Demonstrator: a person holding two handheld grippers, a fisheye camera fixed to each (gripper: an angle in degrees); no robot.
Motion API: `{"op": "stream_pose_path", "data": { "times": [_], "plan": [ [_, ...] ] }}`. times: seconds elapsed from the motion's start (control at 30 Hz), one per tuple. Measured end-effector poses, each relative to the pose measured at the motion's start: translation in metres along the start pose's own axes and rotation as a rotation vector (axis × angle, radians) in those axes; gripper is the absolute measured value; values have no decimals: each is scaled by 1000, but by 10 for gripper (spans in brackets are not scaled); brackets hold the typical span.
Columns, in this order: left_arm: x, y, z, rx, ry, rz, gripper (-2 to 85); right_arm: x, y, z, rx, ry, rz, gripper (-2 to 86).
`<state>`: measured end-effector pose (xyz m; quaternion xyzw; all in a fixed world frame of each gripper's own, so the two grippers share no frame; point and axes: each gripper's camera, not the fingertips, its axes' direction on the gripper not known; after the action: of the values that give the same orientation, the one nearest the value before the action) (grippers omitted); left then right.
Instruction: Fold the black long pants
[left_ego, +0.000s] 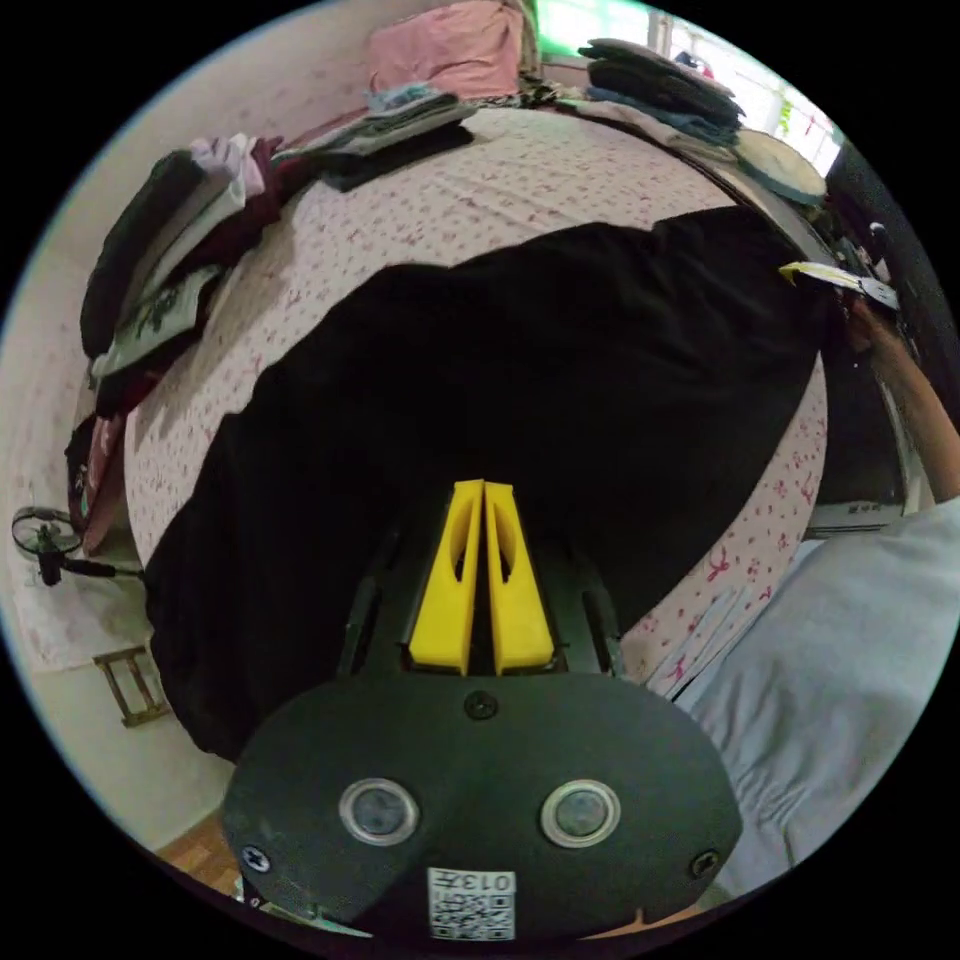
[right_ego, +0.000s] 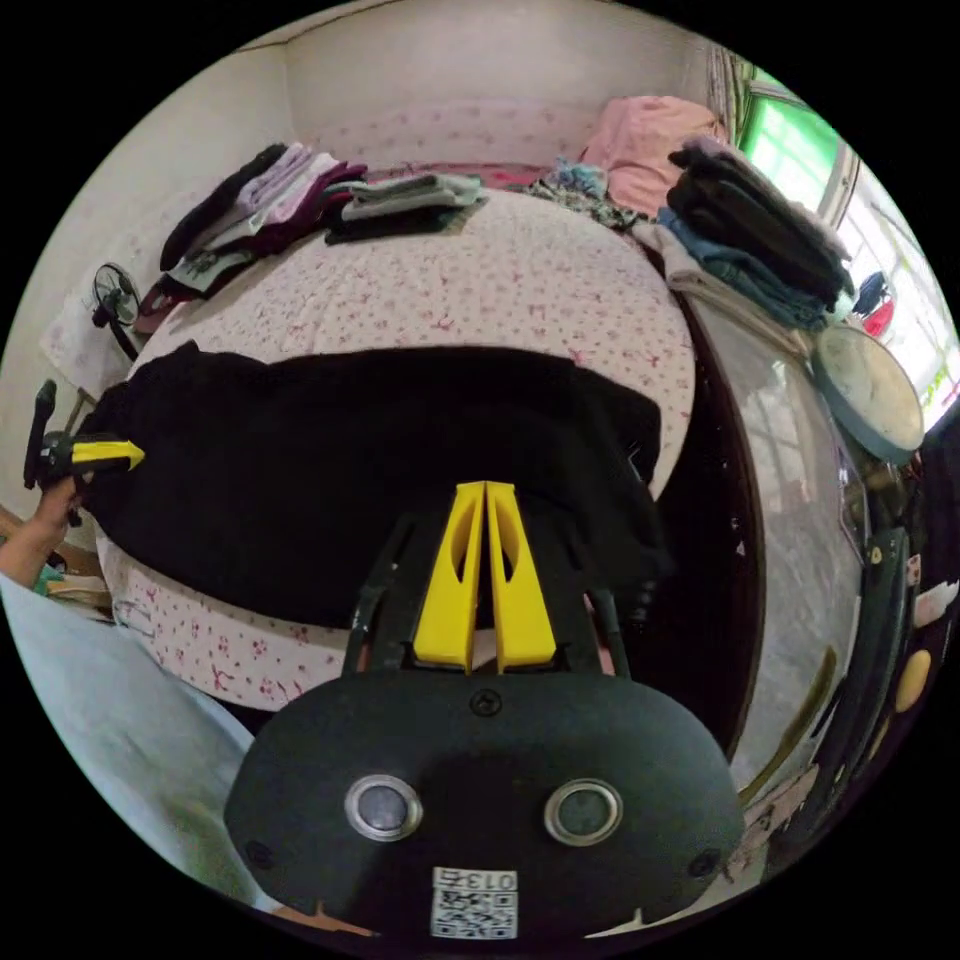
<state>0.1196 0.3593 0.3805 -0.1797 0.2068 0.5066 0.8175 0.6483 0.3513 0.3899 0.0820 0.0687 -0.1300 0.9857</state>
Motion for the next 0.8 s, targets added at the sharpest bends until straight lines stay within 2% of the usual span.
{"op": "stream_pose_path", "data": {
  "times": [0.03, 0.17, 0.27, 0.47, 0.53, 0.6, 0.63, 0.8],
  "plan": [
    [-15, 14, -5, 40, 82, -45, -3, 0, -4, 17, -79, -1, 1, 0],
    [-54, 58, -41, 145, 125, -205, -1, -7, -25, 13, -62, 4, -9, 0],
    [-83, 107, -75, 212, 60, -309, 3, -30, -41, 0, 13, -14, -39, 2],
    [-157, 245, -137, 332, -112, -785, 40, -115, -83, 14, 18, -189, -170, 2],
    [-186, 301, -146, 380, -42, -983, 55, -148, -97, 24, -13, -237, -231, 2],
    [-201, 332, -153, 484, 40, -1048, 70, -183, -112, 35, -52, -283, -305, 2],
    [-209, 346, -158, 546, 79, -1066, 87, -205, -121, 40, -70, -303, -355, 2],
    [-246, 372, -158, 636, 253, -1071, 137, -279, -149, 57, -137, -353, -507, 2]
  ]
}}
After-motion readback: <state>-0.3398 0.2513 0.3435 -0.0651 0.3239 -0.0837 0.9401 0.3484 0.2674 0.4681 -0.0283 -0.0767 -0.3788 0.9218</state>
